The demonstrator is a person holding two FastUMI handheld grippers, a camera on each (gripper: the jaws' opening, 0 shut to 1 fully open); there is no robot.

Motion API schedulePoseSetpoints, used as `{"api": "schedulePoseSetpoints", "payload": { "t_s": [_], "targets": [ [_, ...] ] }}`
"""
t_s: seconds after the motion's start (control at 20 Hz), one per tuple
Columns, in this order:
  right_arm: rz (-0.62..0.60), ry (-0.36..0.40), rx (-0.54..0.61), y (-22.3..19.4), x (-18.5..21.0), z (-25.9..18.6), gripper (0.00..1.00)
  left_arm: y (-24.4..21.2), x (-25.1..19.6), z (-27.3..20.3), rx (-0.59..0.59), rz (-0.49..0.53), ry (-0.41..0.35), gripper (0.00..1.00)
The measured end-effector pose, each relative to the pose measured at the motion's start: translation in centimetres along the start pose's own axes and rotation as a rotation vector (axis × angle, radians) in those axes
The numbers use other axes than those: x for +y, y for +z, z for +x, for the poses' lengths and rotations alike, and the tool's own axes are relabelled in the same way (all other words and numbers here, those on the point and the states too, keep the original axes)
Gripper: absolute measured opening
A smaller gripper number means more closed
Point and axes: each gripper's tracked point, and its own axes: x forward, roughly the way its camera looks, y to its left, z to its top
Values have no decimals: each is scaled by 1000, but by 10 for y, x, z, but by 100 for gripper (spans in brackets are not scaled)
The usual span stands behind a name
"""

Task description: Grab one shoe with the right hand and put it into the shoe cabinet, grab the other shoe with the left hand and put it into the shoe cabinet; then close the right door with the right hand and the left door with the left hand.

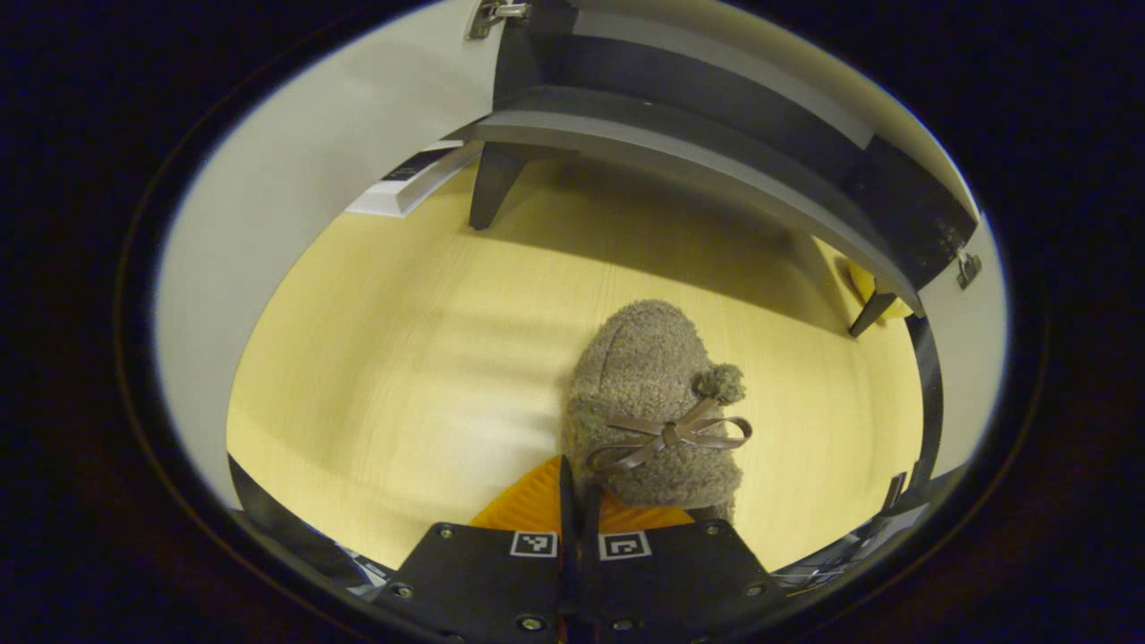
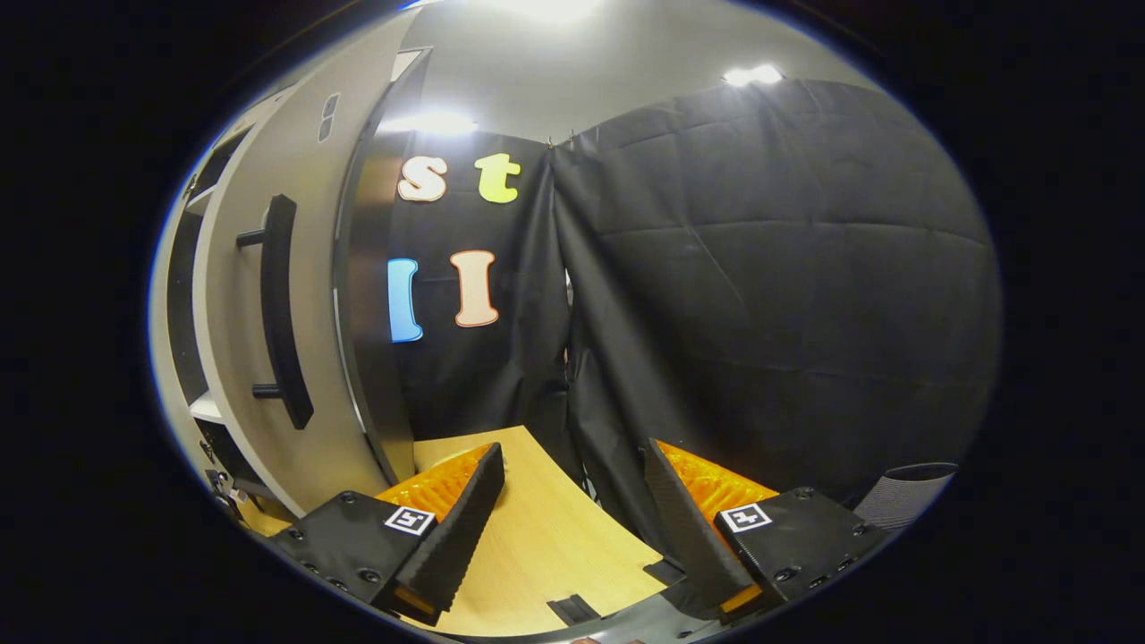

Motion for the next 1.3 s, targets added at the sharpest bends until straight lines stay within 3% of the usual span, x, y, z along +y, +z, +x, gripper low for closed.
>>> {"api": "schedulePoseSetpoints", "payload": {
  "t_s": [0.25,0.3,0.5,0.65,0.8,0.95,1.05,1.1,1.15,1.3],
  "targets": [
    [11,-3,-7,2,-3,16,96,27,6,-8,-81,83,-16,2],
    [19,-7,2,1,-3,18,100,21,6,-4,-86,75,-31,2],
    [20,-40,-24,18,-7,26,95,20,3,6,-136,47,-115,2],
    [16,-29,-55,33,-1,31,99,27,1,13,-177,100,-190,2],
    [4,-20,-62,38,2,33,95,36,2,17,-230,124,-221,1],
    [-30,-19,-91,53,6,29,99,67,-1,14,-302,103,-266,2],
    [-72,-33,-120,62,7,25,95,82,0,9,-340,93,-297,7],
    [-93,-40,-132,64,7,25,100,97,2,11,-365,88,-312,2],
    [-109,-47,-136,65,7,23,96,105,2,7,-391,92,-320,2],
    [-98,-40,-132,62,11,16,100,138,3,9,-462,123,-288,2]
  ]
}}
